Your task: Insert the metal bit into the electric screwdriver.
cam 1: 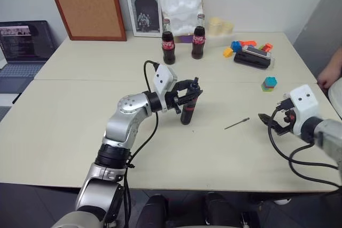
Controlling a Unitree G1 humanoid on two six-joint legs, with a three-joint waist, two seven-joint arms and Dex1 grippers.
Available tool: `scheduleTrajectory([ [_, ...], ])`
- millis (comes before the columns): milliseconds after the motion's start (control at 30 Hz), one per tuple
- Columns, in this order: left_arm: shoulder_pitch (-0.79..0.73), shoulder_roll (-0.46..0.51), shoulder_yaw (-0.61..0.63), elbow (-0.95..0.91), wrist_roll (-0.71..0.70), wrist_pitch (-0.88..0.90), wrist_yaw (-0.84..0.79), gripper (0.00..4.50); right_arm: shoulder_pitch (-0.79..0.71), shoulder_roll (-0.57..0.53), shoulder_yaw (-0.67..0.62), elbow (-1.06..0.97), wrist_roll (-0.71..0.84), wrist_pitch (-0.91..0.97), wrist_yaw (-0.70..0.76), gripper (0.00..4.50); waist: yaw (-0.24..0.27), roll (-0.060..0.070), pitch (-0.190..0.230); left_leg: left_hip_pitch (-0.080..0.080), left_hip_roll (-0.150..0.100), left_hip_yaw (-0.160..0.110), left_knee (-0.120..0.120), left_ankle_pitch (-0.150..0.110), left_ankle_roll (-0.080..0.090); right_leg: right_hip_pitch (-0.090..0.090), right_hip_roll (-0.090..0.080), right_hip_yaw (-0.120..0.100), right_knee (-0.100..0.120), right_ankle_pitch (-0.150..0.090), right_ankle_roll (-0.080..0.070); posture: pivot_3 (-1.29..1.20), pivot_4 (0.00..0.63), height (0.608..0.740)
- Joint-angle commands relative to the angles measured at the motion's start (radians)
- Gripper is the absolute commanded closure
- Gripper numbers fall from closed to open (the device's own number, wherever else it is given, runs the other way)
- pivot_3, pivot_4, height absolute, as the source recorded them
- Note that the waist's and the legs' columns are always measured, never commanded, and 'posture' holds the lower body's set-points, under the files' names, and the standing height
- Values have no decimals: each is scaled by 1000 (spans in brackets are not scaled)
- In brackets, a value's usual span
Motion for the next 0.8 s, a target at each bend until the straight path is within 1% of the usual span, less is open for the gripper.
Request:
scheduleTrajectory([
  [33, -28, 35, 10, -61, -50, 93, -24, 2829, -22, -116, 118, 98, -79, -315, 223, 0, -3, -2, -1, -1, 1, 0, 0, 0, 0, 0, 0, 0, -2, 0, 0, 0, 150, 740],
  [100, -26, 46, 17, -83, -72, 128, -24, 2829, -62, -147, 180, 163, -116, -449, 304, 0, -6, -3, -1, -3, 1, 1, 0, 0, 0, 0, 0, 0, -5, 0, 1, 0, 150, 740],
  [133, -12, 53, 20, -96, -80, 137, -27, 2829, -114, -148, 239, 208, -137, -525, 379, 0, -7, -3, -1, -4, 1, 2, 0, 0, 0, 0, 0, 1, -6, 0, 1, 0, 150, 740],
  [200, 7, 63, 24, -115, -90, 147, -30, 2829, -178, -141, 305, 267, -158, -611, 470, 0, -13, -2, 1, -4, 1, 3, 1, -1, 0, -1, -1, 2, -6, 0, 1, 0, 150, 740],
  [233, 23, 73, 21, -123, -88, 145, -34, 2829, -222, -133, 352, 311, -186, -668, 522, 0, -11, -2, 1, -4, 1, 3, 1, -1, 0, -1, -1, 2, -6, 0, 1, 0, 150, 740],
  [300, 54, 89, 15, -147, -83, 146, -36, 2829, -318, -82, 435, 421, -242, -759, 582, 0, -13, -2, 1, -3, 1, 2, 0, -1, 0, -1, -1, 2, -6, 0, 1, 0, 150, 740],
  [400, 72, 95, 12, -172, -88, 151, -31, 2829, -425, -22, 502, 580, -318, -894, 622, 0, -11, -3, 1, -2, 2, 2, 1, -1, -1, 0, 0, 1, -6, 0, 1, 0, 150, 740],
  [533, 82, 97, 10, -189, -93, 161, -26, 2829, -558, 29, 578, 813, -414, -1082, 693, 0, -2, -3, 1, -2, 1, 2, 1, -1, -1, 0, -1, 2, -5, 0, 1, 0, 150, 740],
  [600, 86, 98, 7, -194, -94, 161, -23, 2829, -615, 55, 612, 919, -450, -1144, 730, 0, 1, -3, 1, -2, 1, 2, 1, -1, -1, 0, -3, 2, -5, 0, 1, 0, 150, 740],
  [667, 88, 99, 4, -198, -96, 162, -21, 2829, -682, 79, 655, 1044, -514, -1233, 744, 0, -2, -3, 1, -3, 1, 2, 1, -1, -1, 0, -3, 2, -6, 1, 0, 0, 150, 740],
  [733, 88, 100, 3, -200, -99, 164, -20, 2829, -745, 101, 691, 1158, -575, -1315, 746, 0, -2, -3, 1, -2, 0, 2, 1, -1, -1, 0, -3, 2, -6, 3, -4, 0, 150, 740],
  [800, 88, 100, 2, -203, -100, 166, -17, 2829, -785, 115, 710, 1235, -607, -1384, 756, 0, -2, -3, 1, -2, 0, 2, 1, -1, -1, 0, -3, 2, -6, 3, -4, 0, 150, 740],
])
